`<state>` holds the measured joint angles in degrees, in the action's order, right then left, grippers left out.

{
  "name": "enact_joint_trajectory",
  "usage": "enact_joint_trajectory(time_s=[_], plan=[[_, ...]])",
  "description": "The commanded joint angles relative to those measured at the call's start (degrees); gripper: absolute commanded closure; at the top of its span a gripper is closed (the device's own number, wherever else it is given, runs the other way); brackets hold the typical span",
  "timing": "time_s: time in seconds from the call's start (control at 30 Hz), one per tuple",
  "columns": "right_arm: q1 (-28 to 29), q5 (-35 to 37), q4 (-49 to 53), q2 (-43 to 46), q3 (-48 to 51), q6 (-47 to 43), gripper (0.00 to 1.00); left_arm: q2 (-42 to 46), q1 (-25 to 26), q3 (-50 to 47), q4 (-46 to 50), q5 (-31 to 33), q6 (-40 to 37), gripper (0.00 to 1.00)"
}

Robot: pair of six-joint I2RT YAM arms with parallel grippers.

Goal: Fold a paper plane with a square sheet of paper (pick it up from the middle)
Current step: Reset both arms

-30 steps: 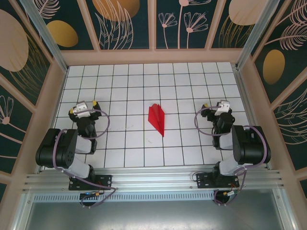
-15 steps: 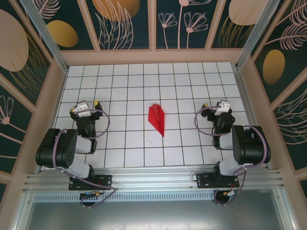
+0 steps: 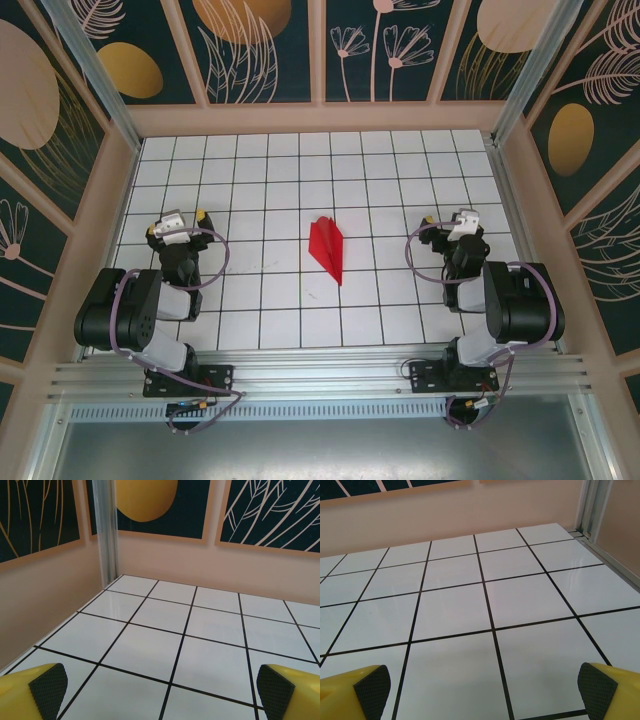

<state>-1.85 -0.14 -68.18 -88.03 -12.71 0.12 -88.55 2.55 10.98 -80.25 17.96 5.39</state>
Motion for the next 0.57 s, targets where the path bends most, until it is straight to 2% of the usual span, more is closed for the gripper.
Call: enact_joint_trajectory(time_s=[0.0, 0.53], plan=[[-0.22, -1.53, -2.87, -0.25, -0.82, 0.59, 0.01, 0.09, -0.44, 0.18, -0.34, -0.91, -0.11, 0.01], [-0.26, -1.53, -2.9, -0.25, -0.88, 0.58, 0.01, 0.07, -0.44, 0.09, -0.29, -0.99, -0.1, 0.01]])
